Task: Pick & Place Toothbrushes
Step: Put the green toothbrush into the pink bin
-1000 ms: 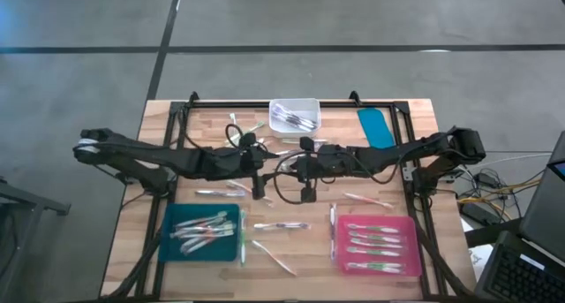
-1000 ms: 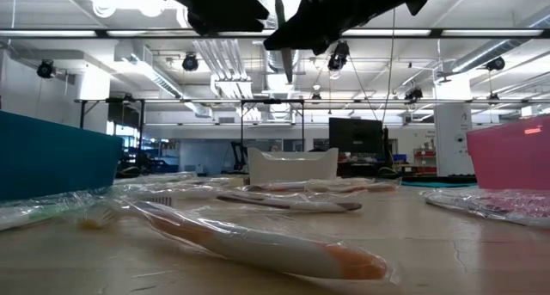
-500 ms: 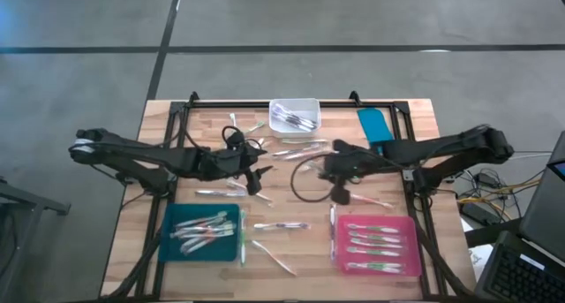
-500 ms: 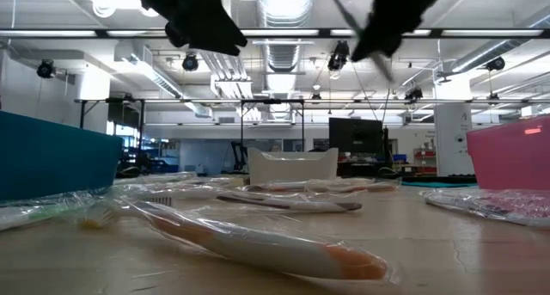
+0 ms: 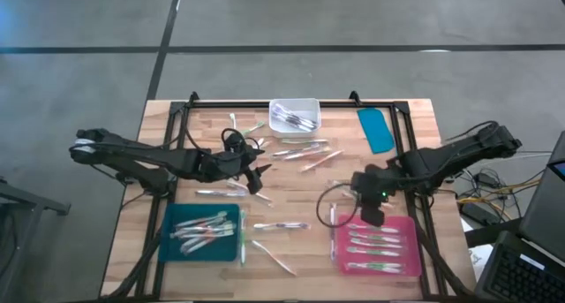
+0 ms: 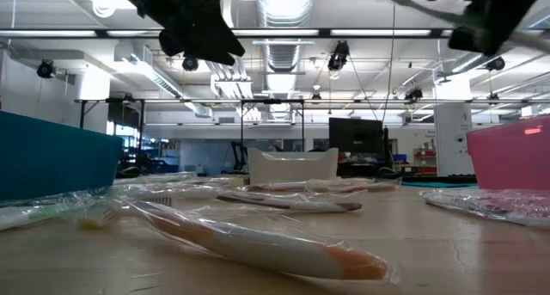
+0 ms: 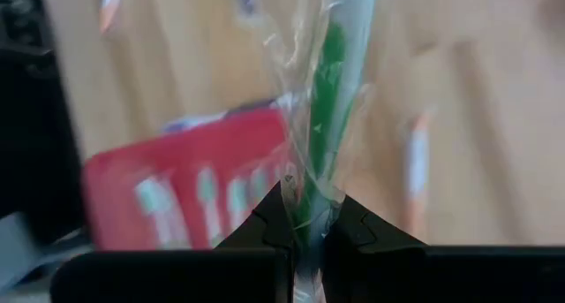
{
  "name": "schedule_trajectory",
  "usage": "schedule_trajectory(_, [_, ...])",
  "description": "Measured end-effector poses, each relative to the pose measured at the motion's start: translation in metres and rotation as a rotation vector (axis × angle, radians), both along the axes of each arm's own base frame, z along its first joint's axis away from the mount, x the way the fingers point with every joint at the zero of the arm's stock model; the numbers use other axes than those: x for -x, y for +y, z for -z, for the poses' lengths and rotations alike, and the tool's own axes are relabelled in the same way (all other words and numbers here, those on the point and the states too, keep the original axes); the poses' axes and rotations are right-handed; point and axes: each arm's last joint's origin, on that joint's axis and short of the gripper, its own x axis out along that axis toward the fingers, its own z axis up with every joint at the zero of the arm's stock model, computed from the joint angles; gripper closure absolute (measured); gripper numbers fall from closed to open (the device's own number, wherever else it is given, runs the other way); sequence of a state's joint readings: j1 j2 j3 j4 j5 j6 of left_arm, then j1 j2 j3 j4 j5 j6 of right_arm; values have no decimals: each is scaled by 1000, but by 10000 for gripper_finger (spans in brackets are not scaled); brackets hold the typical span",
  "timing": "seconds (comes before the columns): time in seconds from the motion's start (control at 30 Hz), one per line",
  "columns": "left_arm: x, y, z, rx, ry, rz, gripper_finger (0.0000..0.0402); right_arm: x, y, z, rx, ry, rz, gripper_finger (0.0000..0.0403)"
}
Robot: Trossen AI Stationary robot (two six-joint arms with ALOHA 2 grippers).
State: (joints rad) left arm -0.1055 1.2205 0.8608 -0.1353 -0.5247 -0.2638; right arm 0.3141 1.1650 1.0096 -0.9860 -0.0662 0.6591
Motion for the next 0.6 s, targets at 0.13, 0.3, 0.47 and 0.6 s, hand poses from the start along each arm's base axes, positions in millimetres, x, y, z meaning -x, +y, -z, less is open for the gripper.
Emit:
schedule_trajectory(0.13, [0,0,0,0,2,0,165,6,18,2,-88,64,4,386])
schedule_trajectory(0.3, [0,0,1,25,-8,-12,165,20,45,3,-150,128,34,386])
schedule_trajectory(0.47, [0,0,1,29,-10,-16,165,34,73,9,-123,166,3,386])
schedule_trajectory(0.6, [0,0,1,55,-24,-29,165,38,88,17,-109,215,35,386])
